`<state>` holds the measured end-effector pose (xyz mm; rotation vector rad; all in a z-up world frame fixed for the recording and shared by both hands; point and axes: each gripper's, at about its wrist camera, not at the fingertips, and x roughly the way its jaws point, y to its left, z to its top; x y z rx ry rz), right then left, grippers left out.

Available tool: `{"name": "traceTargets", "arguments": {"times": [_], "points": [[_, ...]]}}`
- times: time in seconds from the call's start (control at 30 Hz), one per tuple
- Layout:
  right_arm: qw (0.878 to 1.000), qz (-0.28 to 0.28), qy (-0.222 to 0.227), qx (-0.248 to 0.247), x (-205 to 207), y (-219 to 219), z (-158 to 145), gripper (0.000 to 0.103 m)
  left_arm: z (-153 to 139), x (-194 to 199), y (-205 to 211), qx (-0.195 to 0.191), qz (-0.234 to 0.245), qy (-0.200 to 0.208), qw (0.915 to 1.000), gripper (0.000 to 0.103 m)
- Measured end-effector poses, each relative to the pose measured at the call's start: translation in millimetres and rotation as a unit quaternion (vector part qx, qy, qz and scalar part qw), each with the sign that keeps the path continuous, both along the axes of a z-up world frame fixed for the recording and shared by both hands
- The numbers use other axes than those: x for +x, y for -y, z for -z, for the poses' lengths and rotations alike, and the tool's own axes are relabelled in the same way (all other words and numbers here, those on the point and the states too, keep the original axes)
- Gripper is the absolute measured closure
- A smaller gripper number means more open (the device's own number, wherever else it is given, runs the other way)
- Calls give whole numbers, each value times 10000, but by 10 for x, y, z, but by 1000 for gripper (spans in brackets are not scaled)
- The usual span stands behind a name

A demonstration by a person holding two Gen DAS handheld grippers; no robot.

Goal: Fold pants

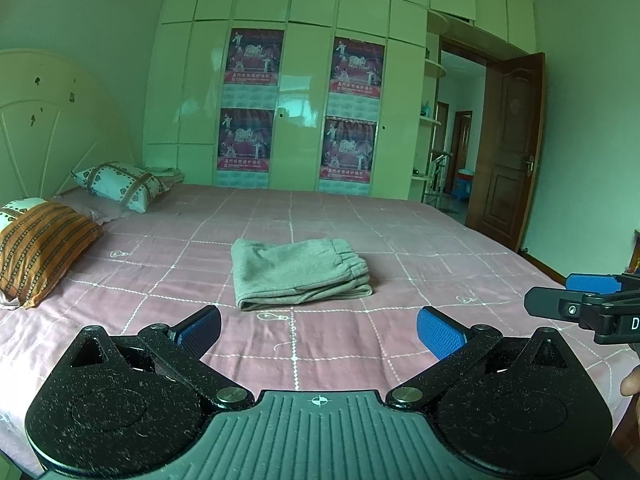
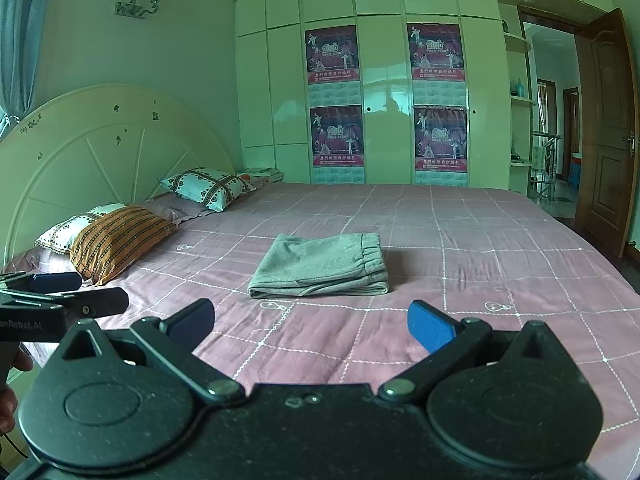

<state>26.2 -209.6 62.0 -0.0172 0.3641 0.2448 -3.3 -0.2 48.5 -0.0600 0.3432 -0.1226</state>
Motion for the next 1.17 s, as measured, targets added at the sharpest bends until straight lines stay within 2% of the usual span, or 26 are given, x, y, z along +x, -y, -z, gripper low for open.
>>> {"name": "traceTargets", "arguments": {"times": [0.6,0.87,1.17], "points": [[10000,64,58,-16,-39,-21,-26,6,-14,-28,31,-5,3,74,10000,0],[10000,64,49,-24,-42,-26,-29,6,-8,-30,69,278,-87,246,9993,0],[9999,91,46,-45,-52,-3,-37,6,-39,-52,70,264,-83,256,9993,0]]}}
